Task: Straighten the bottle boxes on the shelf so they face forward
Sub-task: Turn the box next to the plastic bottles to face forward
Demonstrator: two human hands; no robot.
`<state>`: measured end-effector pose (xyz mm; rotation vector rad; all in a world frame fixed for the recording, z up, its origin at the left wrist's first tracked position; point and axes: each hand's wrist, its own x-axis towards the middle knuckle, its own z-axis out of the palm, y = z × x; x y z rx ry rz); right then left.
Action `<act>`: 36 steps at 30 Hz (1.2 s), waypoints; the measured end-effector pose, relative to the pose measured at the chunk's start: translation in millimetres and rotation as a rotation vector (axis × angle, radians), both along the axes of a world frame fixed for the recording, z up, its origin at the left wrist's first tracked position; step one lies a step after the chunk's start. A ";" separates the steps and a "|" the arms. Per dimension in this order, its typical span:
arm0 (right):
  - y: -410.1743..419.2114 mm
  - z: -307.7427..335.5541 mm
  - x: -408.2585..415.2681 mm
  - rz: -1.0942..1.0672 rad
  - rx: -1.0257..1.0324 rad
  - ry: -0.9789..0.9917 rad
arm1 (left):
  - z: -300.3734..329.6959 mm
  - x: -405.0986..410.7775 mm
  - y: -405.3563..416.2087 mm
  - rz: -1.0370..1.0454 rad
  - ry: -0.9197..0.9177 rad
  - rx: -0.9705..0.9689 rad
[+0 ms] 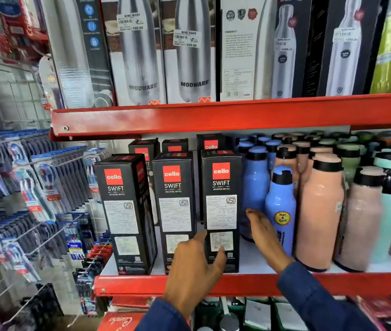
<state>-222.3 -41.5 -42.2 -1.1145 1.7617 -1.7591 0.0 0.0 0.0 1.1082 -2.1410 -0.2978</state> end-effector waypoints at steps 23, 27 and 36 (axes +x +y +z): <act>44.0 30.5 12.5 0.104 -0.198 0.072 | -3.4 -39.7 -7.1 -0.084 0.204 0.073; 52.9 27.0 18.5 -0.050 -0.237 0.256 | -5.0 -40.9 -21.8 -0.100 0.272 0.056; 59.0 11.4 31.1 -0.124 -0.273 0.353 | -16.2 -45.9 -44.2 -0.162 0.348 0.113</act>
